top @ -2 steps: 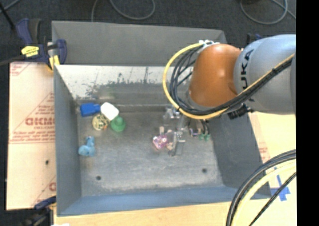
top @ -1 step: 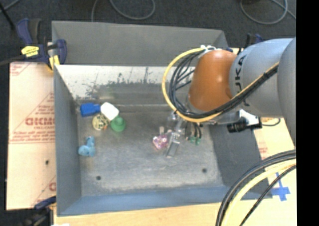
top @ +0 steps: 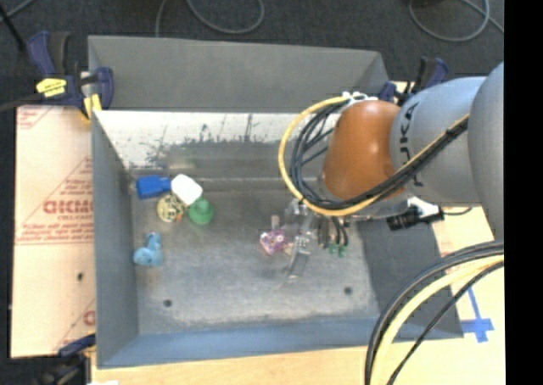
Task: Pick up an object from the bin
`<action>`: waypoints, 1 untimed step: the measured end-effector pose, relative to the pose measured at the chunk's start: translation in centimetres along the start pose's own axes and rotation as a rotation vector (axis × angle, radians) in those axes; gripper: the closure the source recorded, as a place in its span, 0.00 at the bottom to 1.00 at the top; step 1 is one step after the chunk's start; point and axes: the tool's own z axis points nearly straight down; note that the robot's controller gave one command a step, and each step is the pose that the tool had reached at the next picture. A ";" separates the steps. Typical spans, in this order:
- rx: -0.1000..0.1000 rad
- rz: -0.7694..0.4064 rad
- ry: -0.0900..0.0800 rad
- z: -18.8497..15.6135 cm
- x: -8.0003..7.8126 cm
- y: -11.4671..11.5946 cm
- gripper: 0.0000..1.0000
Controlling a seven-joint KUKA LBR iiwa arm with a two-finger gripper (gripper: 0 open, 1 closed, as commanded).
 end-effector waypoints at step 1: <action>0.000 -0.002 0.003 1.8 0.0 -0.4 0.00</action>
Offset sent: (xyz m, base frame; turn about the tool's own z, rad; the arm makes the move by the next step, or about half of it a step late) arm -0.0020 0.0089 -0.0362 0.1016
